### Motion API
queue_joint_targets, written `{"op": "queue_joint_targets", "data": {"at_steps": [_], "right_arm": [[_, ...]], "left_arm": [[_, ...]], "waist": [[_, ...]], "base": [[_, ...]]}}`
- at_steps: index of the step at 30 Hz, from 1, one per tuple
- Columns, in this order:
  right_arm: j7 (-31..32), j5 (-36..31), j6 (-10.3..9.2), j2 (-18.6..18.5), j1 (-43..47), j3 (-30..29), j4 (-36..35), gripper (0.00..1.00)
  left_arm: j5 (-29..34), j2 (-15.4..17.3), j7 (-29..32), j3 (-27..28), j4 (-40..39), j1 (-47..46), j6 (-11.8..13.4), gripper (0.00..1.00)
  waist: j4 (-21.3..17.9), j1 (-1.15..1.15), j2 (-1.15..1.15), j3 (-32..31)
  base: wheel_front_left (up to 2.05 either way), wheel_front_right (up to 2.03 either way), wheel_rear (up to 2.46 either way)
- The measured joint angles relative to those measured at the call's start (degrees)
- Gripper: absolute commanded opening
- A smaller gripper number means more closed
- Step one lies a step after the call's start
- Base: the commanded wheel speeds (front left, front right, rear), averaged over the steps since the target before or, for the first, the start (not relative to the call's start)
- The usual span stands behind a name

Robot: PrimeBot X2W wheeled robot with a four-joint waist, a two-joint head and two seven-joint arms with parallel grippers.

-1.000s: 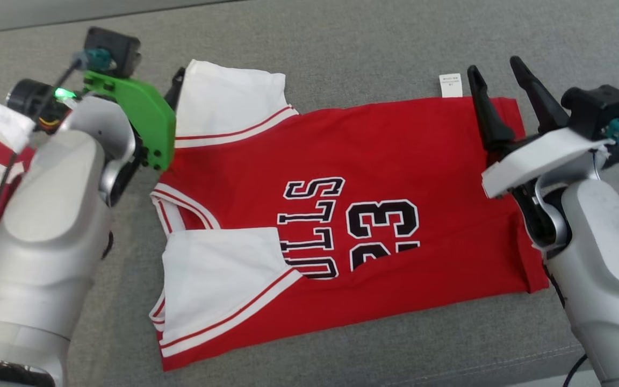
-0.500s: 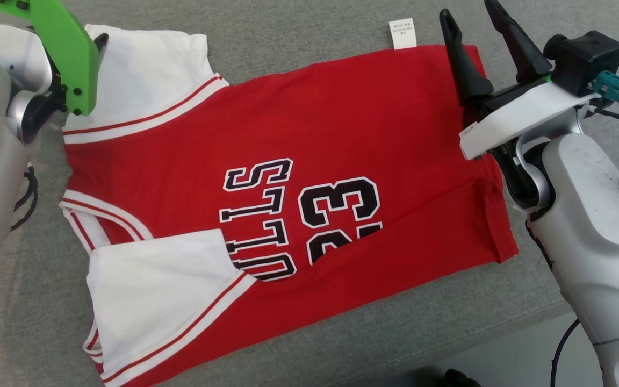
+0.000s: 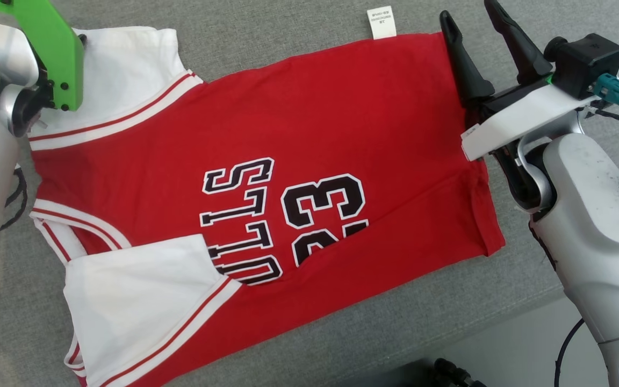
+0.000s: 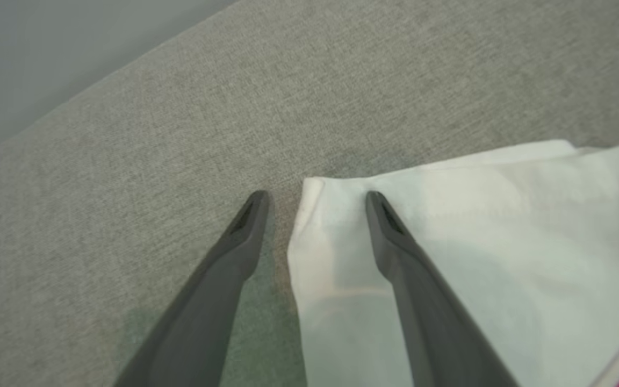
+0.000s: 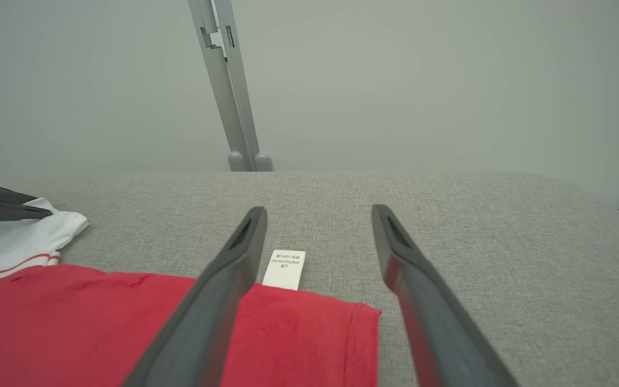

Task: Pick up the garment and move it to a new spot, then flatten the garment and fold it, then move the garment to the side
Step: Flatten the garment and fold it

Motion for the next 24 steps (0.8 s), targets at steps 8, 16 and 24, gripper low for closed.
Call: {"op": "queue_joint_targets", "data": {"at_steps": [8,16,24], "right_arm": [[0.0,-0.1,0.00,-0.8,0.2,-0.9,2.5,1.00],[3.2,0.1,0.00,-4.0,3.2,-3.3,7.3,1.00],[8.8,1.5,0.01,-7.3,6.2,-7.2,13.3,1.00]], "left_arm": [[-2.4,-1.5,-6.2,-2.3,-0.5,0.4,-0.2,0.00],[-6.6,-5.4,-20.5,-1.6,-4.4,5.0,-0.2,0.00],[-8.2,-6.8,-27.0,-3.5,-11.3,13.5,-0.2,0.00]], "waist": [[1.9,0.00,0.00,-2.4],[6.2,0.00,0.00,-7.1],[12.4,0.00,0.00,-12.1]], "base": [[0.00,0.00,0.00],[0.00,0.00,0.00],[0.00,0.00,0.00]]}}
